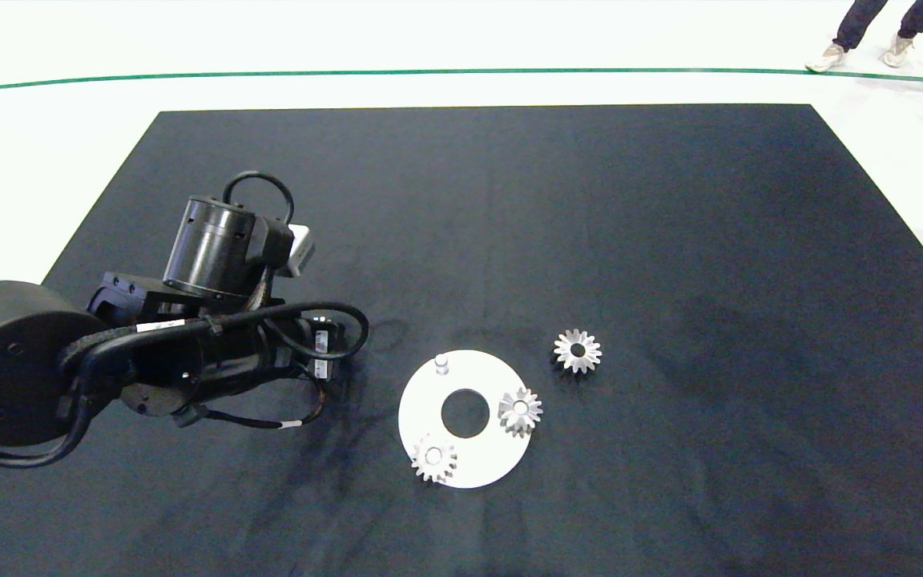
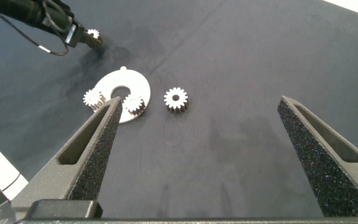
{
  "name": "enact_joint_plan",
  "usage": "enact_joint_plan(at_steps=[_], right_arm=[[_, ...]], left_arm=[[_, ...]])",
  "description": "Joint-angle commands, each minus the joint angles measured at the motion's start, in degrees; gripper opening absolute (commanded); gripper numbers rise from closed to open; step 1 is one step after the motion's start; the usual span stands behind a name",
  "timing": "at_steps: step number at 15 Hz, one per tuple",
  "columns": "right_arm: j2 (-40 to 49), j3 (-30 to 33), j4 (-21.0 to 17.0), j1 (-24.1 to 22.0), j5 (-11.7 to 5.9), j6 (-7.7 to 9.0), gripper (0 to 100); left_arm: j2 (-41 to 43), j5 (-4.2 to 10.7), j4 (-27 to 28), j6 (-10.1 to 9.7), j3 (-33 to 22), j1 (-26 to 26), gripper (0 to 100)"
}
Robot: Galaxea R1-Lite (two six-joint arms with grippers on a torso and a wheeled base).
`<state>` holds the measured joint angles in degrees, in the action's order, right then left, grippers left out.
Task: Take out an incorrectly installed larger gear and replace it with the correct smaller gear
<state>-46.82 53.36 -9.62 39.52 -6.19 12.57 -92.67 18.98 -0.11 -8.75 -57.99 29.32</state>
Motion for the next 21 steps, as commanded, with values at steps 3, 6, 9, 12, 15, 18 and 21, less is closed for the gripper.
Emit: enact_joint_plan(at_steps=[3,6,9,12,15,18,21], right_arm=[[0.3,0.1,0.0,0.0,-0.05,0.18,100],[0.3,0.0,0.0,0.0,-0.05,0.09,100],[0.3,0.1,0.0,0.0,-0.14,0.09,100],[0.2,0.1,0.0,0.0,-0.14,0.09,100],[0.1,0.1,0.0,0.0,-0.14,0.09,100],[0.2,0.1,0.0,0.0,-0.05,0.09,100],[0.2,0.2,0.0,0.0,-0.05,0.09,100]], left_arm=[[1.7,0.09,1.6,2.42,-2.6,9.5,2],[-0.9,0.09,1.4,4.45,-4.0,13.2,1],[-5.3,0.09,1.3,4.62,-7.7,13.9,1],[-6.3,0.09,1.3,7.35,-7.8,13.0,1],[-6.5,0.09,1.3,7.17,-7.6,13.4,1],[-7.3,0.18,1.1,7.26,-8.4,13.7,1],[-7.1,0.09,1.1,7.26,-8.8,14.5,1]])
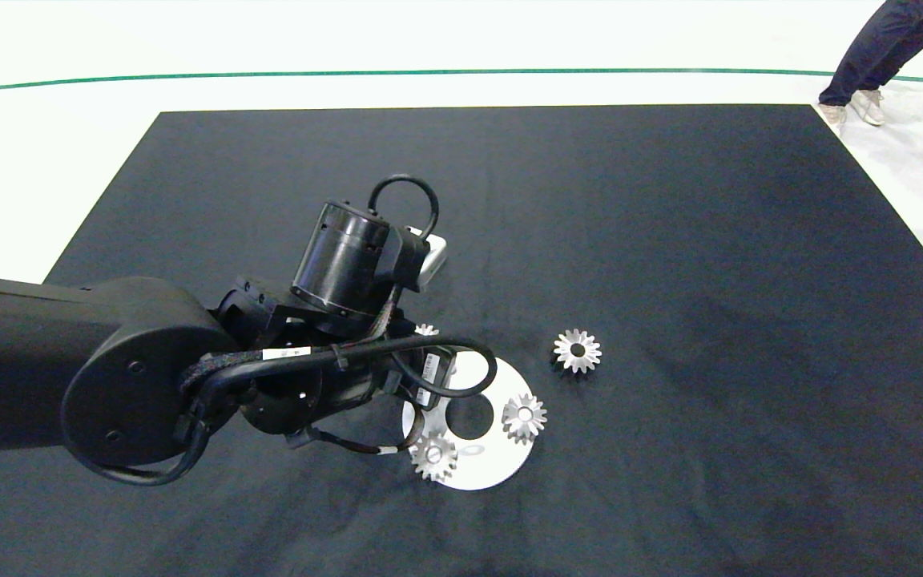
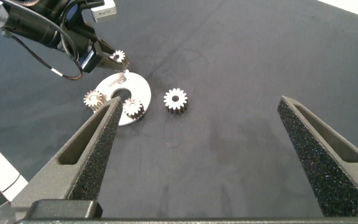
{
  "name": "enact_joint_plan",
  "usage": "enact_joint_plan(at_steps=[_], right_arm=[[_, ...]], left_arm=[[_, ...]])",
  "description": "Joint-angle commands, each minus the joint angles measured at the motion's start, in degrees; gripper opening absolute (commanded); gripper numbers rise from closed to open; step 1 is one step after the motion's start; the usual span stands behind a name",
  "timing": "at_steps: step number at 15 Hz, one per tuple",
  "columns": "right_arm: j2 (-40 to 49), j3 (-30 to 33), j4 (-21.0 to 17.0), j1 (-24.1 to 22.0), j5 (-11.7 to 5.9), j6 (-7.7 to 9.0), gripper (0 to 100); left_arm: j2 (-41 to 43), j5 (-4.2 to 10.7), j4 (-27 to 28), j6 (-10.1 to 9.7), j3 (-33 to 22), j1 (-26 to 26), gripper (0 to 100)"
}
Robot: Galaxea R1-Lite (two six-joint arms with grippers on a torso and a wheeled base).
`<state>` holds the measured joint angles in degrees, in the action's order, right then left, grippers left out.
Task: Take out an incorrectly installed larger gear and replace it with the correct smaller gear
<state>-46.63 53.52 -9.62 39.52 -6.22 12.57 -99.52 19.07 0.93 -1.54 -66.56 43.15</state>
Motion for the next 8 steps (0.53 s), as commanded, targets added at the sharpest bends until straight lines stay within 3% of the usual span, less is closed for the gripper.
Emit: enact_joint_plan(at_steps=[1,8], right_arm=[[0.0,0.1,0.0,0.0,-0.02,0.09,100],[0.1,0.1,0.0,0.0,-0.11,0.09,100]], left_arm=[[-0.1,0.09,0.0,0.04,-0.1,0.8,1],[0.6,0.09,0.0,-0.22,0.0,1.7,1]])
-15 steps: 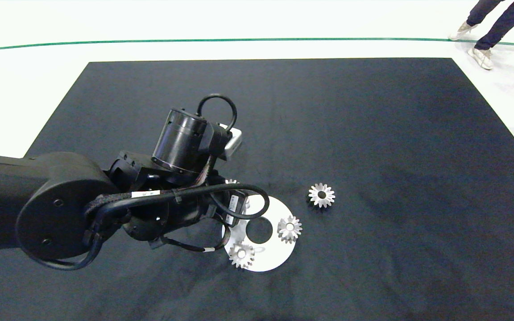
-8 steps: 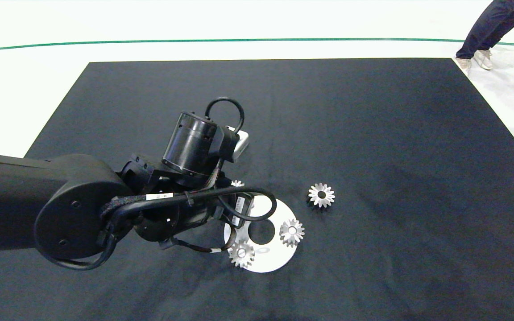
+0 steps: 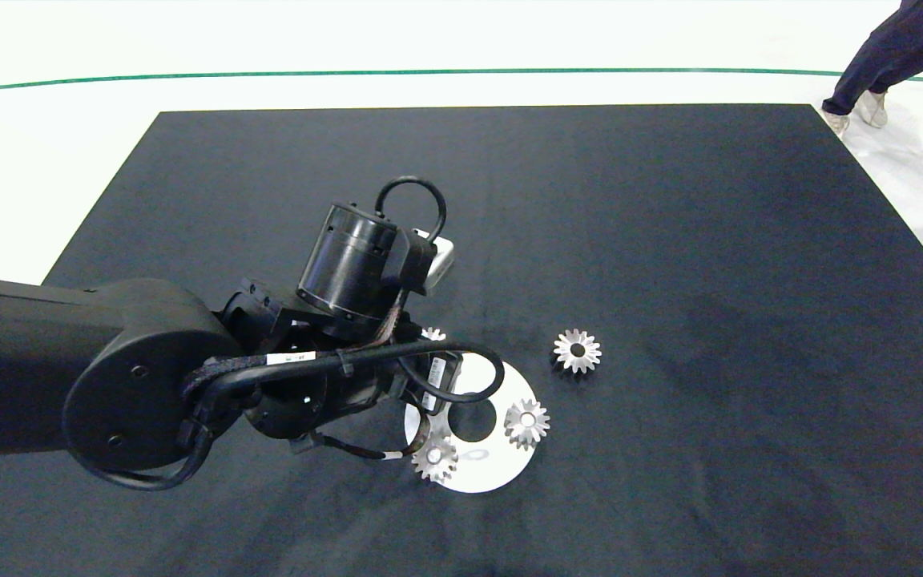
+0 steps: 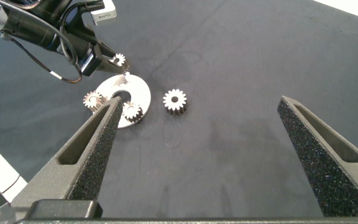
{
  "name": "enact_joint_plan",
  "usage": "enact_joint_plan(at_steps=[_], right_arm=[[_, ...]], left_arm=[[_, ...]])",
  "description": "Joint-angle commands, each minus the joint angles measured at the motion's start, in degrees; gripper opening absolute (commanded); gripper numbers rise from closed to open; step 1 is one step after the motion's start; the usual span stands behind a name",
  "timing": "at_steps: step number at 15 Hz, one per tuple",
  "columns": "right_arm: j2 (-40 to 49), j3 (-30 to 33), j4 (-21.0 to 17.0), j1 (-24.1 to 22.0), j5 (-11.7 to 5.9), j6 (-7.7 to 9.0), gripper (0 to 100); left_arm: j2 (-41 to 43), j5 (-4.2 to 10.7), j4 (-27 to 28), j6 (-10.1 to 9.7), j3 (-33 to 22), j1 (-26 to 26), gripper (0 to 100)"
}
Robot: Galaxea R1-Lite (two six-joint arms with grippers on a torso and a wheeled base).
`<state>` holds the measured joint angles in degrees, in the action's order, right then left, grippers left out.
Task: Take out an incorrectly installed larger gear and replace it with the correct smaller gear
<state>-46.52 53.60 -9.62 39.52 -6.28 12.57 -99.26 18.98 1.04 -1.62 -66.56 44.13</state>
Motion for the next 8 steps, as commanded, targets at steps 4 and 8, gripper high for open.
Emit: enact_joint_plan(at_steps=[4,8], right_arm=[[0.0,0.0,0.0,0.0,-0.05,0.09,100],[0.0,0.0,0.0,0.0,-0.05,0.09,100]], left_arm=[[0.1,0.27,-0.9,-0.22,0.0,1.9,1],[-0.9,0.27,-1.7,-0.05,-0.1,2.2,1]])
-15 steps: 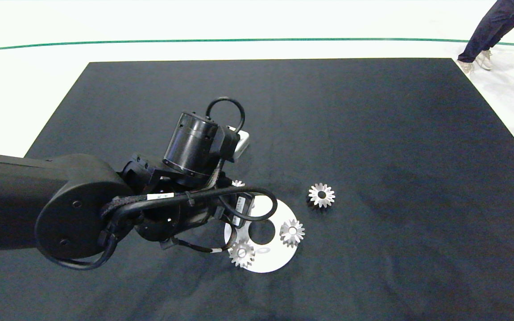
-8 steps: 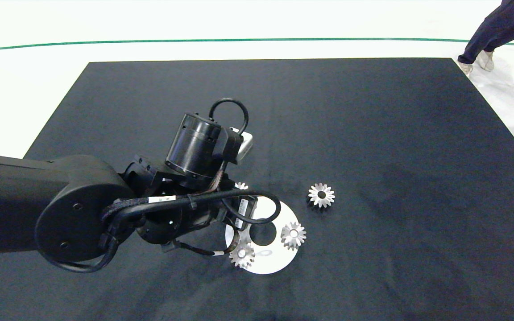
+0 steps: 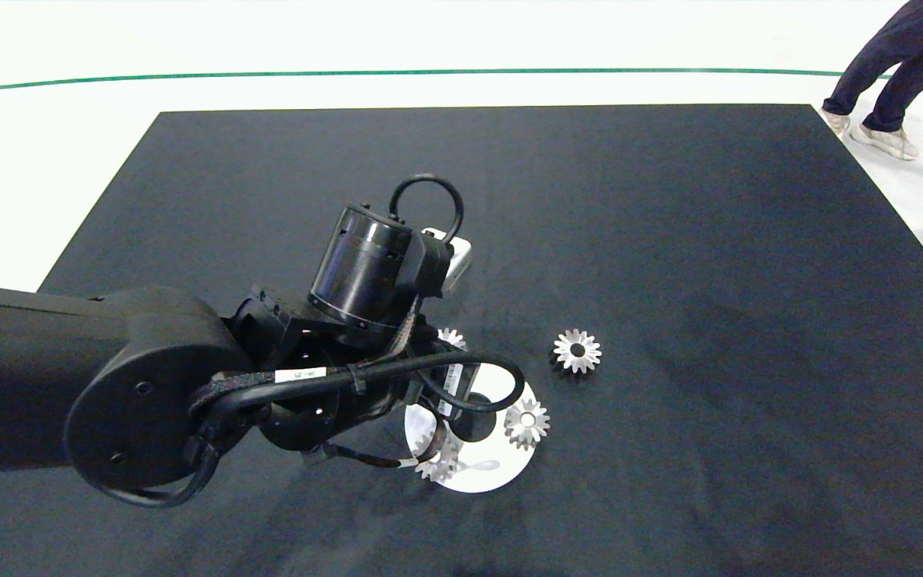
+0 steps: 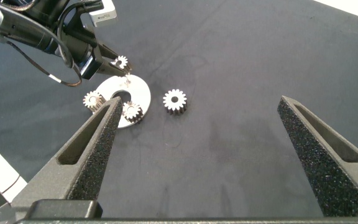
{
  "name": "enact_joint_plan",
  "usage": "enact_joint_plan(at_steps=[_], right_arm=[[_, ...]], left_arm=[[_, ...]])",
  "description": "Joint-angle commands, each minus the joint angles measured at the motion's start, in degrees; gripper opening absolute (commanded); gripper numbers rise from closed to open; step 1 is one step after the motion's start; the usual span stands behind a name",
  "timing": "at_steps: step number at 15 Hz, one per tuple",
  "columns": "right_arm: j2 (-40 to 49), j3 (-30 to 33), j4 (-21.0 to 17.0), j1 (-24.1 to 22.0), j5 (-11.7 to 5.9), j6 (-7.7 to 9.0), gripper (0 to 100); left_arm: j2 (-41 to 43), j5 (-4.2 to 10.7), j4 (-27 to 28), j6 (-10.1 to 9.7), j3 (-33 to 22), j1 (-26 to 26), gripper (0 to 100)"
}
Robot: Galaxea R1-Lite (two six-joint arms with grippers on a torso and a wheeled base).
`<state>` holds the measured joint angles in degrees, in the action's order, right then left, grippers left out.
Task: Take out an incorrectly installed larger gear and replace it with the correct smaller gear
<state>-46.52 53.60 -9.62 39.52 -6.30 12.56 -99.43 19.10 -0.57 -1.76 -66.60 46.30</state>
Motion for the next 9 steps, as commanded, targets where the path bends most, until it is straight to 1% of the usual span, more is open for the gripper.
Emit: enact_joint_plan(at_steps=[1,9], right_arm=[[0.0,0.0,0.0,0.0,-0.03,0.10,100],[0.1,0.0,0.0,0.0,-0.03,0.10,100]], left_arm=[[-1.1,0.15,-0.2,0.17,-0.1,-0.2,1],[-2.5,0.15,-0.4,0.00,-1.2,0.0,1]])
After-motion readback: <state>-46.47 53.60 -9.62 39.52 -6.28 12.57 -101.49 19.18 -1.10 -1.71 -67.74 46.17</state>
